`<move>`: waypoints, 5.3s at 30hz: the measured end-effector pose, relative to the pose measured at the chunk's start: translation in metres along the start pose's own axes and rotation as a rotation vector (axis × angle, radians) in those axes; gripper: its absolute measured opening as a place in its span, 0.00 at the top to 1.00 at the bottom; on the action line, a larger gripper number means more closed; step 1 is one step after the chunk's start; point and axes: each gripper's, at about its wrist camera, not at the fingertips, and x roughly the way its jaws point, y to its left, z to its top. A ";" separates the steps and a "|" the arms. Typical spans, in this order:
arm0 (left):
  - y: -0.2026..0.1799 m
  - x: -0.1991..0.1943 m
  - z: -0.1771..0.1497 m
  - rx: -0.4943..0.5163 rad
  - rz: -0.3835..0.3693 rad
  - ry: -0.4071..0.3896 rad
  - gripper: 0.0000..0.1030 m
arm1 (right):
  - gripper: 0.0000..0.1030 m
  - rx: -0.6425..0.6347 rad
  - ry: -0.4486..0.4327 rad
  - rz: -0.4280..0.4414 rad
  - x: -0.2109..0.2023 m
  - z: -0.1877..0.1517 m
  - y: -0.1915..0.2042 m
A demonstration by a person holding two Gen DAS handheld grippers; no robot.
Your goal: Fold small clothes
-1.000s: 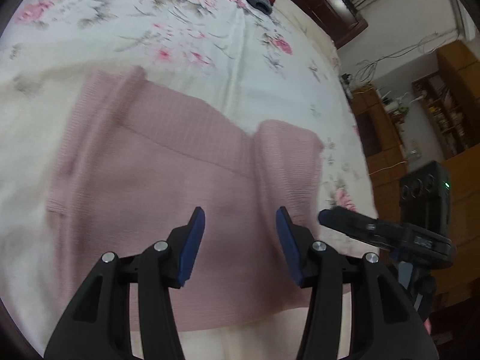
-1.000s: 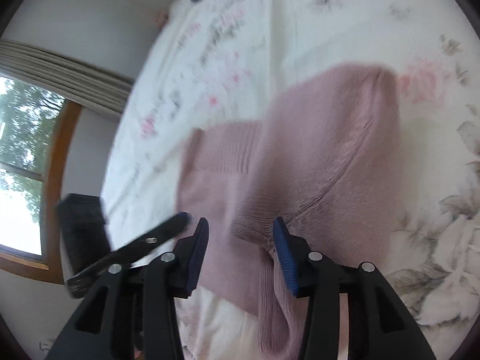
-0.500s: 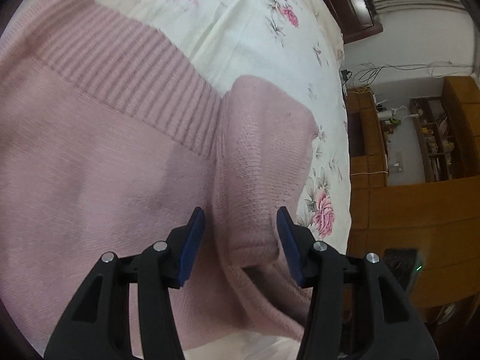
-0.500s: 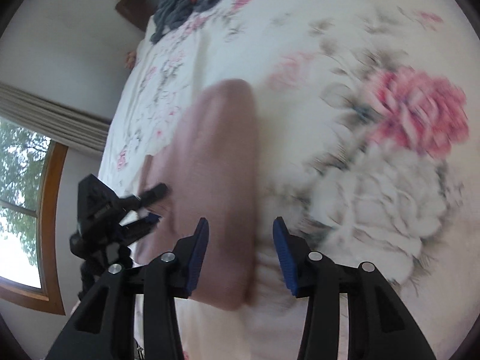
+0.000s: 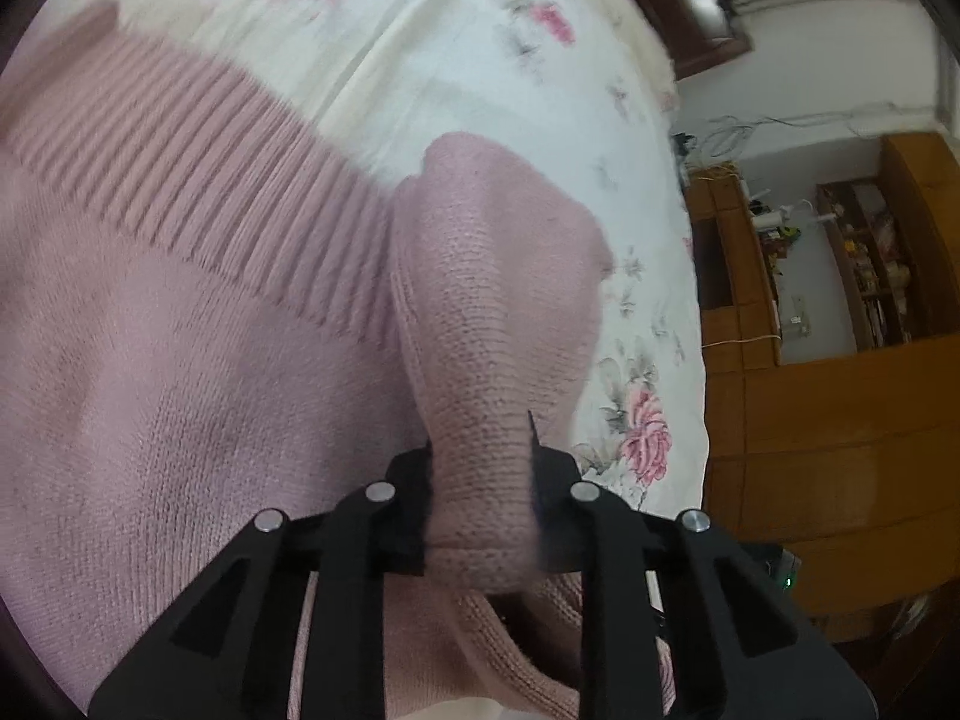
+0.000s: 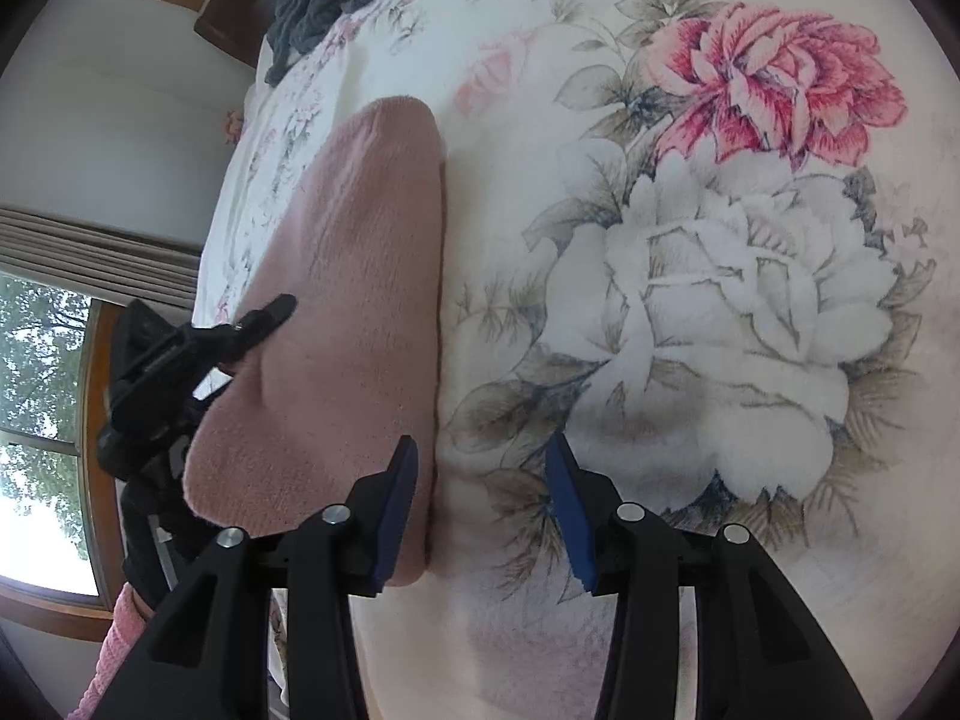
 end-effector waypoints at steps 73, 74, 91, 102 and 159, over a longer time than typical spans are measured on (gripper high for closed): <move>0.164 -0.170 -0.058 0.060 0.290 -0.009 0.72 | 0.77 -0.242 0.276 0.037 0.125 -0.061 0.138; 0.162 -0.172 -0.059 0.061 0.294 -0.006 0.68 | 0.73 -0.253 0.273 0.035 0.123 -0.061 0.139; 0.145 -0.178 0.021 -0.016 0.271 -0.120 0.85 | 0.58 -0.346 0.202 -0.013 0.098 -0.059 0.154; 0.172 -0.182 0.019 -0.066 0.259 -0.119 0.73 | 0.58 -0.362 0.202 -0.022 0.101 -0.057 0.160; -0.006 -0.056 -0.143 0.133 -0.163 0.080 0.62 | 0.44 -0.087 0.159 0.285 -0.080 -0.063 0.024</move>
